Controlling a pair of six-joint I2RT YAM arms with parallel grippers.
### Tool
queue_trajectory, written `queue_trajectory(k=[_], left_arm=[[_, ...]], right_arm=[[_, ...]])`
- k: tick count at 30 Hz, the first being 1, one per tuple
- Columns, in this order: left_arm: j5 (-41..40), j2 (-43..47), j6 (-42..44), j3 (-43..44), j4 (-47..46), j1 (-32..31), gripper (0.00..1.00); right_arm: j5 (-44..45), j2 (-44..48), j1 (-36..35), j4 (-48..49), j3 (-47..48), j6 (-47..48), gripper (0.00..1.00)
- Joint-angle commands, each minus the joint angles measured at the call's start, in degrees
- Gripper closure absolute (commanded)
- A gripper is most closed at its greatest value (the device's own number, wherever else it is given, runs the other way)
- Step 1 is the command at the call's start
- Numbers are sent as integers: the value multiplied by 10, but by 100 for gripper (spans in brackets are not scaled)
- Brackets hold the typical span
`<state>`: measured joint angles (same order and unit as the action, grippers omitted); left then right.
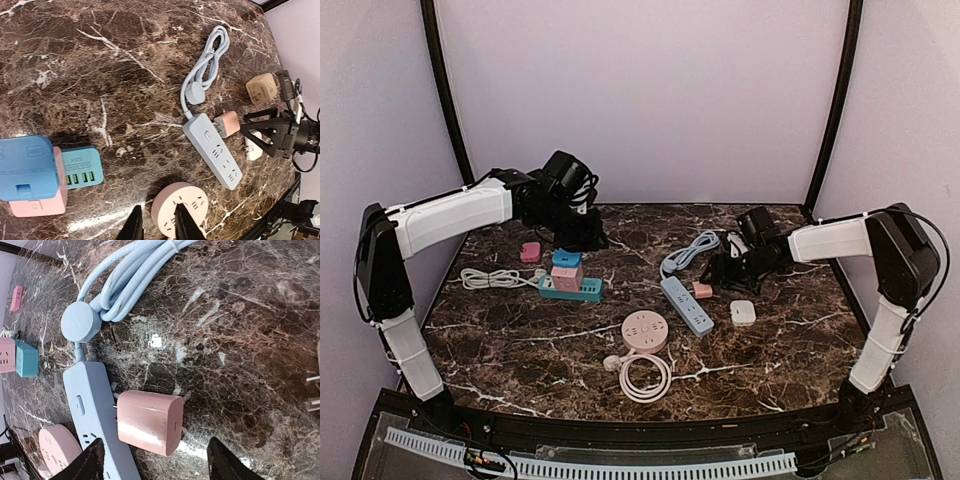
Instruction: Pull the plug off the socket
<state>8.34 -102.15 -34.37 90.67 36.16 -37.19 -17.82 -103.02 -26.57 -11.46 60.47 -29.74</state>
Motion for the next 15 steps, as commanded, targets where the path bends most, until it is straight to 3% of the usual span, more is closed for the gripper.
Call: queue_trajectory(k=[1,8,15], left_arm=[[-68,35,7,-10,55,11,75],[-103,53,-7,-47,45,50,51],[-150,15,12,-34,66,58,23]], right_arm=[[41,33,-9,-36,15,20,29],[85,43,-43,-81,52,38,17],[112,39,-81,-105,94,46,10]])
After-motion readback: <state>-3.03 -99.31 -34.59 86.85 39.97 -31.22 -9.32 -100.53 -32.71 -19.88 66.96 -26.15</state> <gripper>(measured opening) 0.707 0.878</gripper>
